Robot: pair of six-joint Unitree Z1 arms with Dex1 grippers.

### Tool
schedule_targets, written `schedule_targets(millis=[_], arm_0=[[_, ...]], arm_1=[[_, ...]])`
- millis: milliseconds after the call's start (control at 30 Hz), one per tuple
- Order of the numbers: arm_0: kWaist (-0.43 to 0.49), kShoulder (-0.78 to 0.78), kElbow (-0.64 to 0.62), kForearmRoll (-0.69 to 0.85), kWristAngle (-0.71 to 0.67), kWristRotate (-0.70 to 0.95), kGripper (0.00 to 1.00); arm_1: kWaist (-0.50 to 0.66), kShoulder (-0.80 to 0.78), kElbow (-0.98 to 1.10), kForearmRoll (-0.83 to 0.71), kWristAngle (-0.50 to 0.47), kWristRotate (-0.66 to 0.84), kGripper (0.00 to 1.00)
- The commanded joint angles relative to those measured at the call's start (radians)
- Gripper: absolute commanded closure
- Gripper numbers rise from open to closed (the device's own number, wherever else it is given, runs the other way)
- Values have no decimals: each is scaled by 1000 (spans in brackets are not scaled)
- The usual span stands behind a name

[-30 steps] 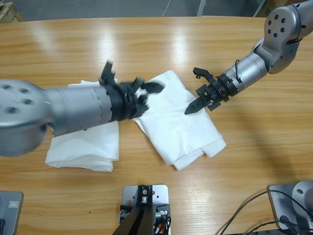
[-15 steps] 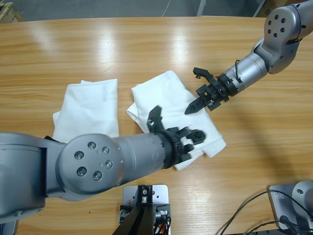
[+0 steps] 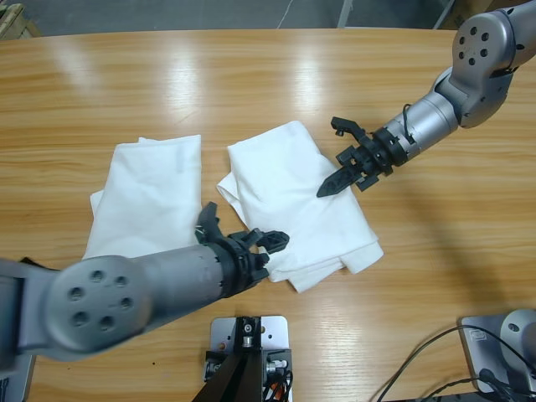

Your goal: Fold clothes

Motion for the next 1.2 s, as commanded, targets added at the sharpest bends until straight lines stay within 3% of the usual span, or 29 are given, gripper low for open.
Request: schedule_targets(millis=[33, 200, 533, 833, 1033, 1200], arm_0=[[-6, -333, 53, 182, 51, 143, 120], [-2, -244, 109, 215, 64, 70, 128], [76, -37, 86, 192, 2, 15, 133], [142, 48, 57, 23, -61, 32, 175], [172, 43, 28, 12, -99, 52, 179], [171, -48, 147, 13, -99, 55, 176]], arm_1=[[-5, -16, 23, 2, -26, -11, 1000], [-5, -16, 24, 2, -27, -11, 1000], [-5, -9, 24, 5, -37, -11, 1000], [-5, 1, 21, 11, -43, -12, 1000], [-5, 7, 18, 10, -43, -12, 1000], [-5, 10, 14, 9, -43, -14, 1000]])
